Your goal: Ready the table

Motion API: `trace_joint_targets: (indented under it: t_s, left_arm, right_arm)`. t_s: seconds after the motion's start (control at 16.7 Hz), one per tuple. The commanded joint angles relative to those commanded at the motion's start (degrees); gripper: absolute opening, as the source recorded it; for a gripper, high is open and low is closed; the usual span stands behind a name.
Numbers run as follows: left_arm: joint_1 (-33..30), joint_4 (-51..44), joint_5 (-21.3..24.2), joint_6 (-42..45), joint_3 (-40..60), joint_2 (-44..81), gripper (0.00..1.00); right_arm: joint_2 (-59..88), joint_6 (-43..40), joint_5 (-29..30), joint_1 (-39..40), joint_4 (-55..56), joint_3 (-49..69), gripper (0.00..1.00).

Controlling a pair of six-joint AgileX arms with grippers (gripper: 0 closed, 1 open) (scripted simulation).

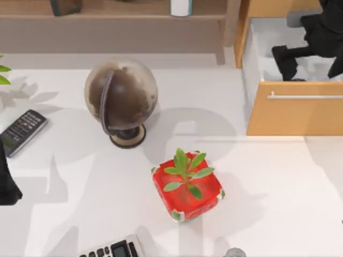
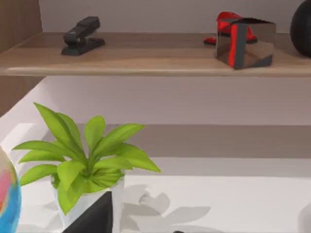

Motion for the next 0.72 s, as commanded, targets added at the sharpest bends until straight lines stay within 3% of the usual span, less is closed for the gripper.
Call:
trace_joint_targets:
  t_s: [0.72]
  left_arm:
    - [0.00,0.00,0.00,0.00,0.00,0.00,1.00]
  right_arm:
    - [2.45,0.05,-0.08,-0.18,-0.77,1.79,1.00]
